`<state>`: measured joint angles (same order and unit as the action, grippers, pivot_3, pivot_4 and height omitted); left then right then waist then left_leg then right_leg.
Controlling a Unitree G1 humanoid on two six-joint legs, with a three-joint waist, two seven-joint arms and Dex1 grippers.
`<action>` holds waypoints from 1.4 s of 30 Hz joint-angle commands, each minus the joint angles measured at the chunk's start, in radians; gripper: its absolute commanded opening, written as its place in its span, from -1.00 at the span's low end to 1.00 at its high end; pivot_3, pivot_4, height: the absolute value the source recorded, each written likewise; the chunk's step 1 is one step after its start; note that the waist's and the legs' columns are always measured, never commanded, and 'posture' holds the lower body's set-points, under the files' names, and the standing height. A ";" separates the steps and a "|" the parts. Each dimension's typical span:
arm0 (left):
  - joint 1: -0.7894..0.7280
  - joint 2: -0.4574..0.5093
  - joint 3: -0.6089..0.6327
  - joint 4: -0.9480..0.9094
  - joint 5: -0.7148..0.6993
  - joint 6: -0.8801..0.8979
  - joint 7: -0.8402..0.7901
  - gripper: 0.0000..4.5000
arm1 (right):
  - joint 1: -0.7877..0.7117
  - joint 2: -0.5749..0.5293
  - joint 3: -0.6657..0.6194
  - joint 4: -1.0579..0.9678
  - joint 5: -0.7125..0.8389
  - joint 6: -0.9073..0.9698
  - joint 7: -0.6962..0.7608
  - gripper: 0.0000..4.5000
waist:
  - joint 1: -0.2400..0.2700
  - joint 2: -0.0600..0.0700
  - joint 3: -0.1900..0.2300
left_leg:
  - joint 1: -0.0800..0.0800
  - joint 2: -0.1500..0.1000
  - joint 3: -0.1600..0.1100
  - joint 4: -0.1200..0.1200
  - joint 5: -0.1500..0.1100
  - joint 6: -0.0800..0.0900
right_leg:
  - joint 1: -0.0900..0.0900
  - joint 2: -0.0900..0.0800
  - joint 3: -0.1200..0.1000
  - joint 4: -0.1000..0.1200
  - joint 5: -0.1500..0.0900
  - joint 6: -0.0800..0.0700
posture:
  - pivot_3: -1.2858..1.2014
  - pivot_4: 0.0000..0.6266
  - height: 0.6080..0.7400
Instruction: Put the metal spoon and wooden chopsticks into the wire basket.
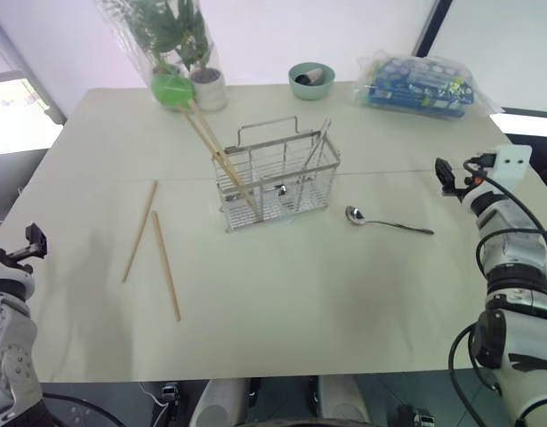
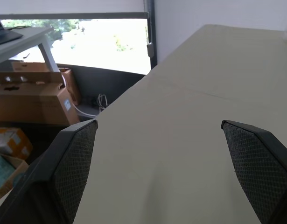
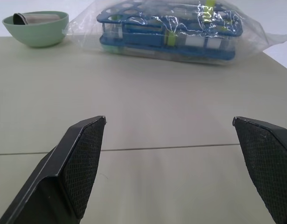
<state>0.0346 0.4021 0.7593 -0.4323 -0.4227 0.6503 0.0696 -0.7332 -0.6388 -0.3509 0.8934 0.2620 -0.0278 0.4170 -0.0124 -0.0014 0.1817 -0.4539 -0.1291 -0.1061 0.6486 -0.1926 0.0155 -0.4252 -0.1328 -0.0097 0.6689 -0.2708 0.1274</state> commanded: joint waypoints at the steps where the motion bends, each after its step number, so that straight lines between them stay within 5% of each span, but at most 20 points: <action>1: -0.003 0.021 0.005 -0.020 0.017 -0.008 0.001 0.98 | -0.036 -0.014 -0.024 -0.008 0.017 -0.007 0.000 1.00 | 0.000 0.000 0.000 | 0.000 0.000 0.000 0.000 0.000 0.000 | 0.000 0.000 0.000 0.000 0.000 0.000 | 0.03 -0.52 0.15; 23: -0.063 0.078 0.036 -0.016 -0.077 0.023 -0.071 0.98 | -0.081 -0.089 0.014 -0.021 -0.018 0.017 0.114 1.00 | 0.001 0.000 0.000 | 0.000 0.000 0.000 0.000 0.000 0.000 | 0.000 0.000 0.000 0.000 0.000 0.000 | 0.03 -0.52 0.15; 34: -0.250 0.401 -0.075 -0.145 -0.518 0.270 -0.402 0.98 | -0.204 -0.279 0.185 -0.016 -0.067 0.083 0.648 1.00 | -0.004 0.000 0.001 | 0.000 0.000 0.000 -0.001 0.000 0.000 | -0.001 0.000 0.000 -0.001 0.000 0.000 | 0.03 -0.52 0.15; 38: -0.351 0.536 -0.216 -0.192 -0.761 0.363 -0.592 0.98 | -0.190 -0.306 0.281 -0.051 -0.075 0.106 0.927 1.00 | -0.005 0.001 0.001 | 0.000 0.000 0.000 -0.002 0.000 0.000 | -0.001 0.000 0.000 -0.002 0.000 0.000 | 0.03 -0.52 0.15; 42: -0.449 0.575 -0.382 -0.203 -0.818 0.370 -0.686 0.98 | -0.189 -0.295 0.363 -0.061 -0.114 0.109 1.072 1.00 | -0.007 0.003 0.002 | 0.000 0.000 0.001 -0.003 0.000 0.000 | -0.001 0.000 0.001 -0.002 0.000 0.000 | 0.03 -0.52 0.15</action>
<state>-0.3931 0.9654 0.4099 -0.6366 -1.2229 1.0217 -0.5884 -0.9091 -0.9230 -0.0014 0.8673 0.1591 0.0829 1.4356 -0.0197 0.0014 0.1840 -0.4541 -0.1286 -0.1044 0.6461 -0.1926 0.0150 -0.4264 -0.1327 -0.0080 0.6671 -0.2708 0.1275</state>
